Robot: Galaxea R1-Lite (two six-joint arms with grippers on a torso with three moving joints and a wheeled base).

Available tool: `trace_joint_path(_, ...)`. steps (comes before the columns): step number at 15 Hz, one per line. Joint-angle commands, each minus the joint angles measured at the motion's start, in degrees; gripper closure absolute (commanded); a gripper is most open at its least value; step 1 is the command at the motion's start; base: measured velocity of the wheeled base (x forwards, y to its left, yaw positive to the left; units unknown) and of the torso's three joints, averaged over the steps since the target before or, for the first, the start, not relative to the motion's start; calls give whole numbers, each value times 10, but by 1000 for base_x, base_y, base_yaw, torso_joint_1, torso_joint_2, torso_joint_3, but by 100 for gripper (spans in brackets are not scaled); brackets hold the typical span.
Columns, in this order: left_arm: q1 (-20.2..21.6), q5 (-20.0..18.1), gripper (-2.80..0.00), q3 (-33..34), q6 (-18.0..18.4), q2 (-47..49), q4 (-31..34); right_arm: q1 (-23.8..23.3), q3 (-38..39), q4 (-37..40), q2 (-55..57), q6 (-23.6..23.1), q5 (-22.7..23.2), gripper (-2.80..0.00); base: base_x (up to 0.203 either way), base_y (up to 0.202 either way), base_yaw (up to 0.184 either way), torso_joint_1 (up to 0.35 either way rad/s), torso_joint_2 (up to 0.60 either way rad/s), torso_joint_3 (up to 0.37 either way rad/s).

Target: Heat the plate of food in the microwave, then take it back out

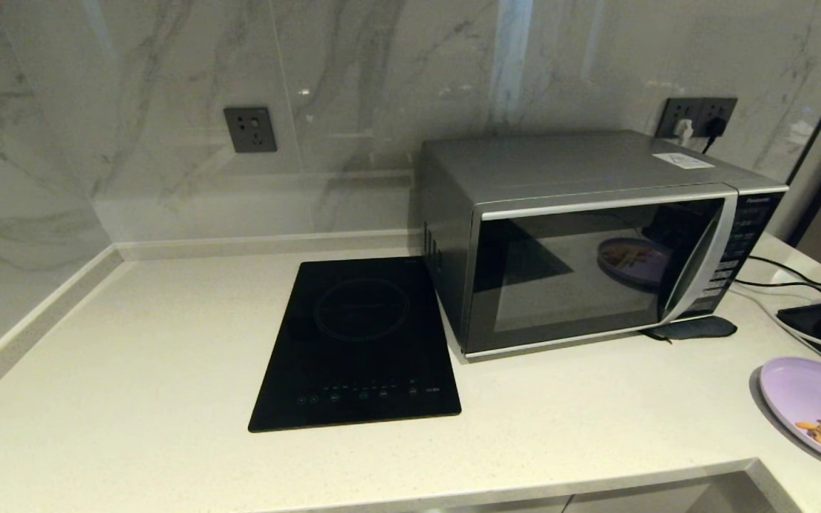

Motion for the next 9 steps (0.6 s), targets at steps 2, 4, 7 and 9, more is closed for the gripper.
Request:
trace_joint_path(2,0,0,0,0,0,1,0,0,0,0,1,0,0,0,0,0,0,0,0,0)
trace_joint_path(4,0,0,0,0,0,1,0,0,1,0,1,0,1,0,0,0,0,0,0,0)
trace_joint_path(7,0,0,0,0,0,1,0,0,1,0,1,0,0,0,0,0,0,0,0,0)
trace_joint_path(9,0,0,0,0,0,1,0,0,1,-1,1,2,0,0,0,0,0,0,0,0)
